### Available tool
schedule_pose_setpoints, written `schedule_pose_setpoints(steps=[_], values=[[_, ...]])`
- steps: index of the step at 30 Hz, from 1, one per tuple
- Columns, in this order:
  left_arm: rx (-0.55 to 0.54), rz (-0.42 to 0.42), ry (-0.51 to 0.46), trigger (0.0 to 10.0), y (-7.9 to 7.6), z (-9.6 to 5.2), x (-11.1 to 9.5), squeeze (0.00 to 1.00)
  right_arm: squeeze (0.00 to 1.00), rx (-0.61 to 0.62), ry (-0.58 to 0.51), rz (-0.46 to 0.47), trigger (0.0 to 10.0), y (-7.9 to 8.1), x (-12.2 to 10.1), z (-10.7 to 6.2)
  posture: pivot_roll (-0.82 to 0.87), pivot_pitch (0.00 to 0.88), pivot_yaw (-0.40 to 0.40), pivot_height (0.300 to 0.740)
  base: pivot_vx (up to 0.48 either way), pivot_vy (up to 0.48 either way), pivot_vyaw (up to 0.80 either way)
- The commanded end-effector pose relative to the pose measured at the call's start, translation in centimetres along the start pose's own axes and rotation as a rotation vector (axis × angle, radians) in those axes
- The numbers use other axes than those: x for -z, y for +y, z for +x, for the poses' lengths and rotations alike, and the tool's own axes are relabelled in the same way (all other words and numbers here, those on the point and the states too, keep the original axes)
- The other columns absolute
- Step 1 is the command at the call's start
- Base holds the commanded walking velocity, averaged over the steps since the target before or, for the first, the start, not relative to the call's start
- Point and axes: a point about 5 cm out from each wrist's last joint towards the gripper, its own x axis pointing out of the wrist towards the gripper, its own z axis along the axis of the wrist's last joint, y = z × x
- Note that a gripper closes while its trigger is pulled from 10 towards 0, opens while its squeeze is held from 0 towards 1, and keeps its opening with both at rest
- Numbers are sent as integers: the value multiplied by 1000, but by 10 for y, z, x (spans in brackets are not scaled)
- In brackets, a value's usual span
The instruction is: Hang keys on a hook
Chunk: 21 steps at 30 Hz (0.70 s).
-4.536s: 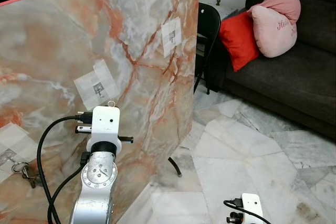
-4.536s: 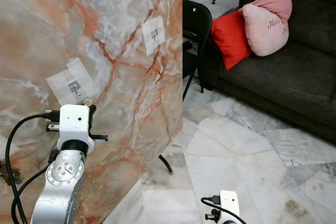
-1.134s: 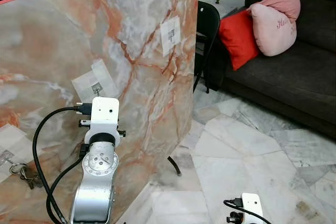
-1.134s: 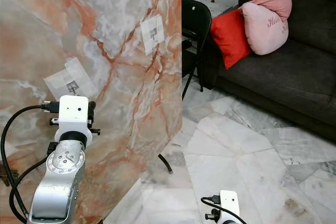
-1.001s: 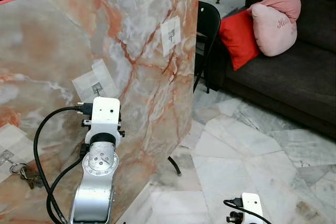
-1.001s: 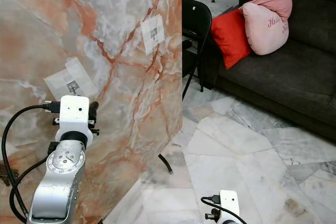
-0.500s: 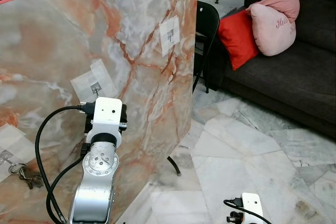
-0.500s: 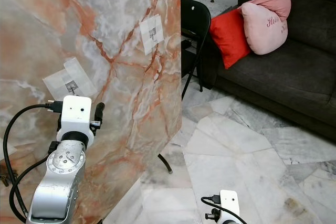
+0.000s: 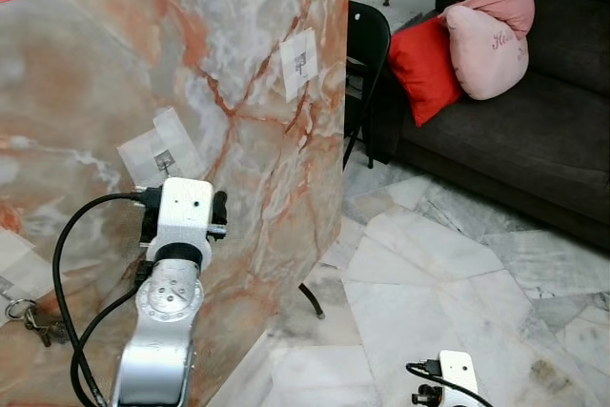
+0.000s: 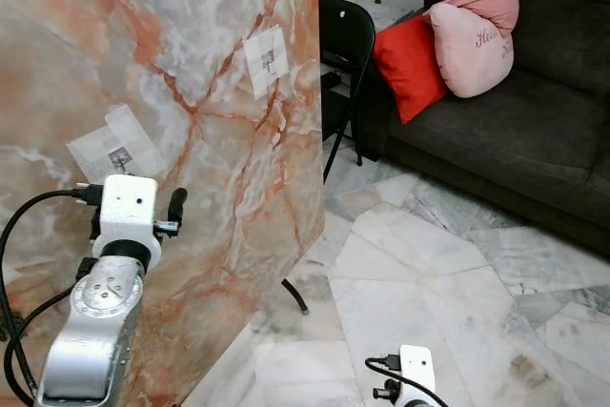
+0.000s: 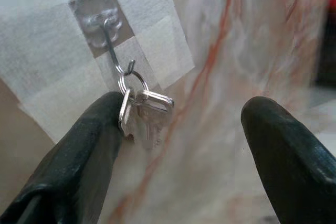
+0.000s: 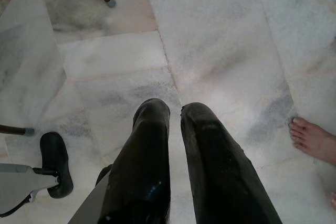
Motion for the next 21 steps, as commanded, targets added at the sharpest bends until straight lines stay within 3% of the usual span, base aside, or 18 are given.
schedule_pose_setpoints(steps=[1, 2, 6, 13, 21], values=[[74, -104, 1, 10000, 3, -3, 1, 0, 0, 2, 10, 10, 10000, 0, 2, 0, -5, 20, -8, 740, 0, 0, 0], [122, -144, -8, 10000, 3, -4, 0, 0, 0, 2, 9, 12, 10000, 0, 2, 0, -5, 20, -8, 740, 0, 0, 0], [269, -139, 21, 10000, 3, -7, 6, 0, 0, 2, 11, 19, 10000, 0, 3, 0, -3, 19, -9, 740, 0, 0, 0], [217, -51, 40, 10000, 21, -4, 13, 0, 0, 1, 13, 22, 10000, 0, 4, 0, -5, 16, -10, 740, 0, 0, 0], [304, -12, 100, 10000, 23, -11, 29, 0, 0, 0, 15, 26, 10000, 0, 4, 0, -2, 25, -9, 740, 0, 0, 0]])
